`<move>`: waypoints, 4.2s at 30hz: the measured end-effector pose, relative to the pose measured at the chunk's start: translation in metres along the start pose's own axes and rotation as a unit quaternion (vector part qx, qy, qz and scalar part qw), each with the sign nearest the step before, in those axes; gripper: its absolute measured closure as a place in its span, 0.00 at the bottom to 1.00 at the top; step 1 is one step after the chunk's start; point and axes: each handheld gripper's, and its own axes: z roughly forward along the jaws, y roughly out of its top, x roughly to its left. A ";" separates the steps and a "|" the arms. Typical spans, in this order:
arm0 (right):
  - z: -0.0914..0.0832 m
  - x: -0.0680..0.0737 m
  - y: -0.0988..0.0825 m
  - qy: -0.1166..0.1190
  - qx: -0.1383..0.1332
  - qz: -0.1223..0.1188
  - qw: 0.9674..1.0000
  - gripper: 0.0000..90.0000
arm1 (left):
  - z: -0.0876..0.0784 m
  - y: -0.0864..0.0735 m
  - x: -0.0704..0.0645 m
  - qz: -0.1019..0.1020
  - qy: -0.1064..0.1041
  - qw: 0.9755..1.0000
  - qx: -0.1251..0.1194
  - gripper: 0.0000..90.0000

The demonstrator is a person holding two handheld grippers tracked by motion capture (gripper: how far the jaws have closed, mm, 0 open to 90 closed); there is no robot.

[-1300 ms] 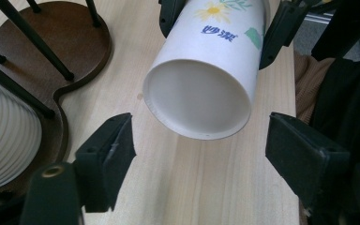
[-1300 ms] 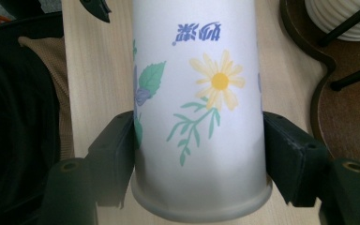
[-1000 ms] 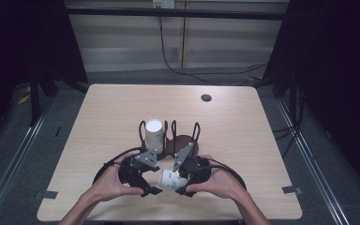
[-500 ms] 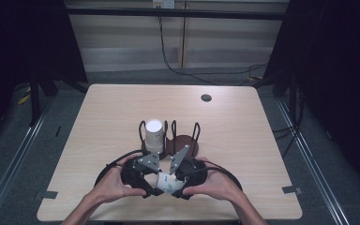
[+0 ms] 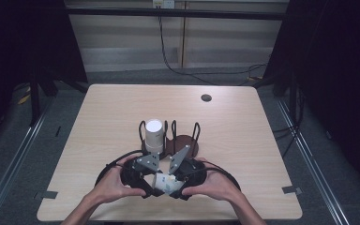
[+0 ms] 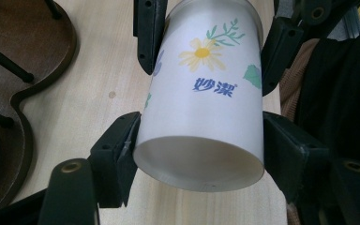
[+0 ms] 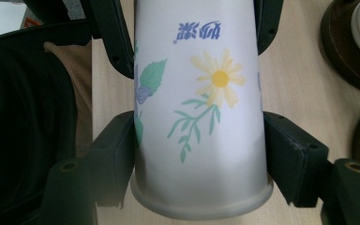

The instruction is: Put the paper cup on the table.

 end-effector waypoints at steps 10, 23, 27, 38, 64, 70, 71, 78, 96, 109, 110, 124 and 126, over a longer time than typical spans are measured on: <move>-0.001 0.001 0.001 0.002 -0.011 -0.010 1.000 0.34 | 0.002 0.000 0.000 -0.005 -0.007 1.000 -0.005 0.37; -0.005 -0.004 -0.003 0.006 -0.033 -0.003 0.999 0.30 | 0.001 -0.002 0.003 -0.016 -0.021 0.999 -0.023 0.42; -0.008 -0.007 -0.006 0.002 -0.046 0.011 0.999 0.25 | -0.002 -0.003 0.004 -0.022 -0.018 0.999 -0.033 0.42; -0.020 -0.013 -0.013 -0.003 -0.087 0.046 0.995 0.16 | -0.008 -0.004 0.004 -0.028 -0.015 0.999 -0.041 0.42; -0.042 -0.015 -0.023 -0.008 -0.167 0.091 0.982 0.15 | -0.032 -0.033 0.011 -0.059 0.019 0.993 -0.105 0.42; -0.037 -0.014 -0.026 -0.005 -0.173 0.096 0.980 0.17 | -0.037 -0.035 0.012 -0.063 0.035 0.988 -0.133 0.42; -0.037 -0.013 -0.027 -0.004 -0.177 0.097 0.979 0.17 | -0.037 -0.035 0.012 -0.066 0.039 0.988 -0.136 0.42; -0.040 -0.014 -0.029 -0.005 -0.207 0.107 0.973 0.17 | -0.041 -0.041 0.013 -0.075 0.054 0.982 -0.167 0.42; -0.050 -0.017 -0.037 0.002 -0.297 0.132 0.946 0.17 | -0.042 -0.040 0.008 -0.067 0.042 0.973 -0.216 0.42; -0.043 -0.016 -0.036 0.010 -0.327 0.125 0.937 0.16 | -0.041 -0.037 0.003 -0.059 0.037 0.967 -0.246 0.42; -0.043 -0.015 -0.036 0.008 -0.326 0.122 0.937 0.17 | -0.041 -0.037 0.002 -0.058 0.034 0.966 -0.248 0.42; -0.044 -0.014 -0.033 0.017 -0.353 0.117 0.928 0.15 | -0.036 -0.034 -0.002 -0.051 0.023 0.962 -0.268 0.42; -0.043 -0.014 -0.032 0.018 -0.351 0.116 0.929 0.15 | -0.036 -0.034 -0.002 -0.050 0.023 0.961 -0.272 0.42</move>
